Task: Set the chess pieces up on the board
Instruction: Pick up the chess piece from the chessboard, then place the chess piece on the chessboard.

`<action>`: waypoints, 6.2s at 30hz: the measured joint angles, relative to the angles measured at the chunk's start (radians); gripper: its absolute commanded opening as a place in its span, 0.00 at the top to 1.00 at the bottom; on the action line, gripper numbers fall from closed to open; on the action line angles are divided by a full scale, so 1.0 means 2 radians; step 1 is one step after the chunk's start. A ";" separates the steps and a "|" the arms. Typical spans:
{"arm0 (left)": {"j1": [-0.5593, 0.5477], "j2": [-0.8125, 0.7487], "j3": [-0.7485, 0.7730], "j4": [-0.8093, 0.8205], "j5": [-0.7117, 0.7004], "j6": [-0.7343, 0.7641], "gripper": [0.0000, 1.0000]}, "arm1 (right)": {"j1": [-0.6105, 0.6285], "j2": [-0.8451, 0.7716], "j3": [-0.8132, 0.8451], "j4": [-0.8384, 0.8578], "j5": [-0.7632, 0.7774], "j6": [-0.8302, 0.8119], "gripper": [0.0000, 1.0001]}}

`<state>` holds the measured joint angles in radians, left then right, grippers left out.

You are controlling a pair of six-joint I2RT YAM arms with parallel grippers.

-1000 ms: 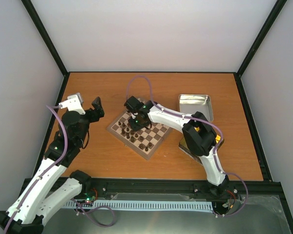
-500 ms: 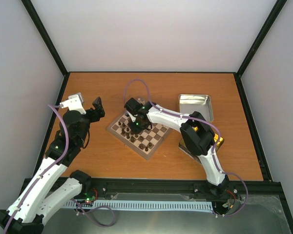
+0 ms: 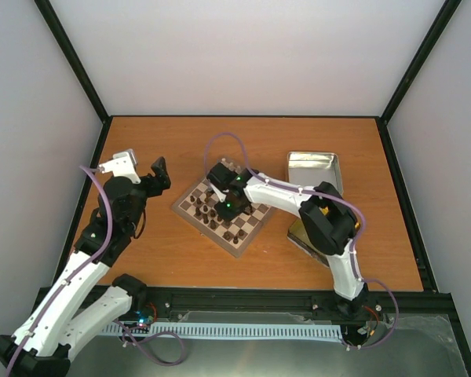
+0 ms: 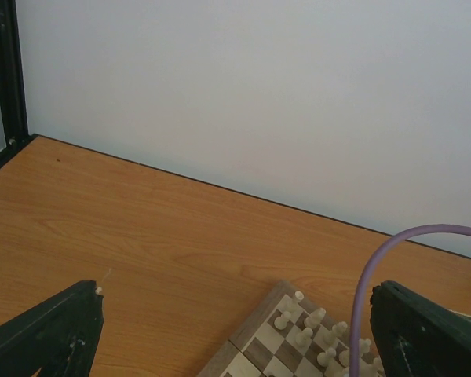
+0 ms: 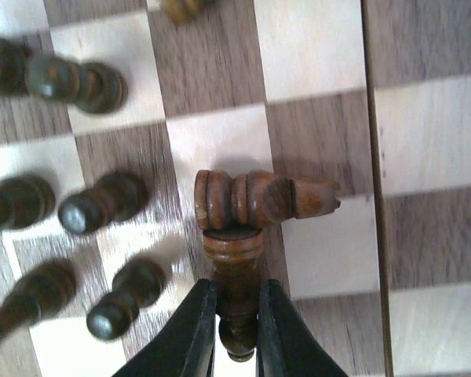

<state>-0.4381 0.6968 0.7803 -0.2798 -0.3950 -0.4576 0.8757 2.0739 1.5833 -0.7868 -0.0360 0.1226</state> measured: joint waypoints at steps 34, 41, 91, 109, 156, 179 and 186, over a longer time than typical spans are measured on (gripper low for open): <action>0.000 0.157 -0.082 0.136 0.448 -0.205 0.35 | -0.014 -0.272 -0.212 0.233 -0.148 -0.001 0.96; 0.000 0.162 -0.093 0.169 0.488 -0.233 0.63 | -0.014 -0.280 -0.217 0.252 -0.149 0.007 0.96; 0.000 0.095 -0.085 0.435 0.497 -0.434 0.75 | -0.009 -0.368 -0.386 0.809 -0.182 0.524 0.95; 0.000 0.022 0.000 -0.022 0.112 -0.147 0.16 | -0.005 -0.267 -0.165 0.165 -0.080 0.221 0.96; 0.000 -0.079 0.003 -0.100 -0.139 -0.079 0.16 | 0.087 0.037 0.122 -0.194 0.047 0.066 0.78; 0.000 -0.077 0.001 -0.100 -0.139 -0.079 0.17 | 0.087 0.034 0.125 -0.188 0.034 0.075 0.67; 0.000 -0.070 0.001 -0.100 -0.137 -0.079 0.17 | 0.084 0.000 0.126 -0.179 0.060 0.089 0.67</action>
<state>-0.4385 0.5568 0.7818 -0.4793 -0.6685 -0.6151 1.0439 2.0735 1.8343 -1.1446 0.0841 0.3000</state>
